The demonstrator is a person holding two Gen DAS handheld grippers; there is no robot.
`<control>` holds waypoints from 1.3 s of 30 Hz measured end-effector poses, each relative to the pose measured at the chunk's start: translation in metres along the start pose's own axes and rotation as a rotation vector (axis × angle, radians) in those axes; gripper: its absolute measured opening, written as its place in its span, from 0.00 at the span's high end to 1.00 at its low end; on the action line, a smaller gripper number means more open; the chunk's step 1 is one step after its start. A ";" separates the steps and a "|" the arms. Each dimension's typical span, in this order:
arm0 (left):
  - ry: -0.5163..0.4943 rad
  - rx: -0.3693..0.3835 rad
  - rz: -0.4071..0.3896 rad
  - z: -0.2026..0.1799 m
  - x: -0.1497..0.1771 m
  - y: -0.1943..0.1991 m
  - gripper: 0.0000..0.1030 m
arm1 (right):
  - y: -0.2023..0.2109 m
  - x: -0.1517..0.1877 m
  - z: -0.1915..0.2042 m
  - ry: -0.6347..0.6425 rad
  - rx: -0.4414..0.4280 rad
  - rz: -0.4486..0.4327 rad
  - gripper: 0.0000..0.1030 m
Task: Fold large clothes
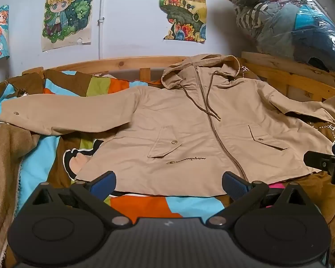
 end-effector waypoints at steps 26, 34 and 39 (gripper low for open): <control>-0.010 0.007 0.009 -0.002 0.000 0.000 0.01 | -0.002 0.001 -0.001 -0.002 -0.002 0.006 0.01; -0.010 0.007 0.009 -0.002 0.000 0.000 0.01 | -0.003 0.002 -0.002 -0.003 -0.002 0.008 0.01; -0.011 0.008 0.008 -0.002 0.000 -0.001 0.01 | -0.004 0.003 -0.003 -0.005 -0.002 0.011 0.01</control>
Point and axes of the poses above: each gripper's, at about its wrist camera, not at the fingertips, and y roughly against the way its jaws point, z to its left, x to its underside, the point moved 6 cm from there along -y, roughly the way its jaws point, and after that the axes turned 6 degrees about -y, right-handed, at the moved point
